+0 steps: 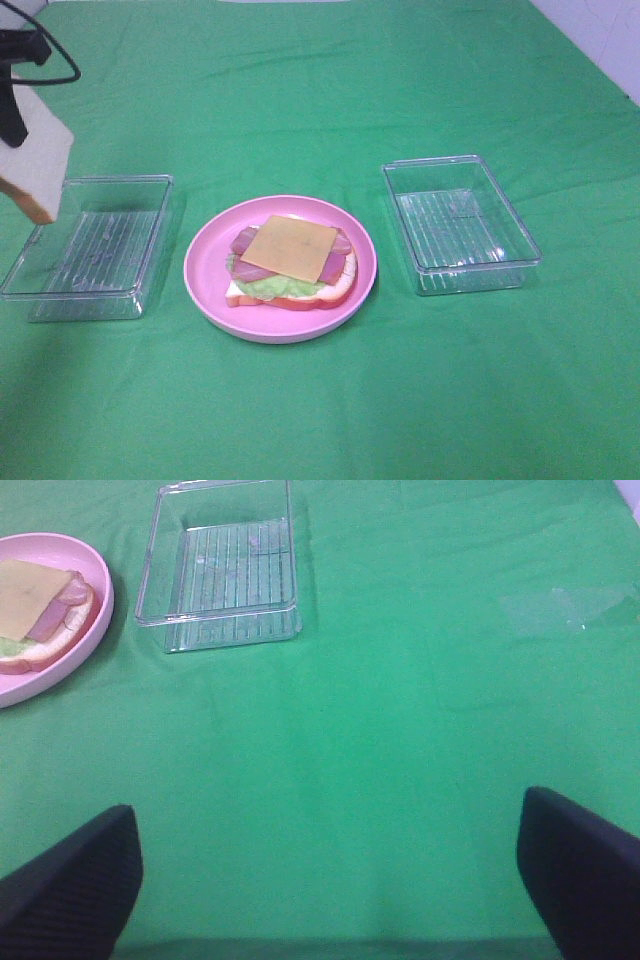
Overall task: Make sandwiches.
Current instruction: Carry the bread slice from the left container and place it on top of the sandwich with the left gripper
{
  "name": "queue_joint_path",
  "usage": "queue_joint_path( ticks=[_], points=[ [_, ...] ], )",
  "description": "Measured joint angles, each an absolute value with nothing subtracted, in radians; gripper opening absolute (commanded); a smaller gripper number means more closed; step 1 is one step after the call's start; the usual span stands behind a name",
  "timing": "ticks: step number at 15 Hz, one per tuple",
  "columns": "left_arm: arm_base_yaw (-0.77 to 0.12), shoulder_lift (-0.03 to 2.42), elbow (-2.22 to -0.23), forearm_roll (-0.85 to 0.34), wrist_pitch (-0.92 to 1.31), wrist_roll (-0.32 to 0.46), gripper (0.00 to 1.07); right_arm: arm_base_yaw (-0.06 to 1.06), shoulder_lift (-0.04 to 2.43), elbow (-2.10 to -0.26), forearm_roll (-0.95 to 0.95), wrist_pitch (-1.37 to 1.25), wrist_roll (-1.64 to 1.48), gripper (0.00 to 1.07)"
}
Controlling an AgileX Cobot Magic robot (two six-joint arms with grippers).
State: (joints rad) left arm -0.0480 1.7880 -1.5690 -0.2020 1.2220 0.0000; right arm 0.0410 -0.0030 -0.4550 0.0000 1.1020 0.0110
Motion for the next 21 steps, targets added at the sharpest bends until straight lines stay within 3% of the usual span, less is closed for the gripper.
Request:
queue_joint_path(
  ticks=[4, 12, 16, 21],
  points=[
    [-0.059, 1.779, -1.584, -0.412, 1.222, 0.085, 0.00, 0.041, -0.003, -0.455, 0.000, 1.102, 0.011, 0.96],
    [-0.269, 2.013, -1.586, -0.784, 1.118, 0.327, 0.00, 0.041, -0.003, -0.455, 0.000, 1.102, 0.011, 0.96],
    [-0.336, 2.124, -1.586, -0.868, 1.027, 0.414, 0.00, 0.041, -0.003, -0.455, 0.000, 1.102, 0.011, 0.96],
    [-0.360, 2.178, -1.586, -0.948, 0.966, 0.422, 0.00, 0.041, -0.003, -0.455, 0.000, 1.102, 0.011, 0.96]
  ],
)
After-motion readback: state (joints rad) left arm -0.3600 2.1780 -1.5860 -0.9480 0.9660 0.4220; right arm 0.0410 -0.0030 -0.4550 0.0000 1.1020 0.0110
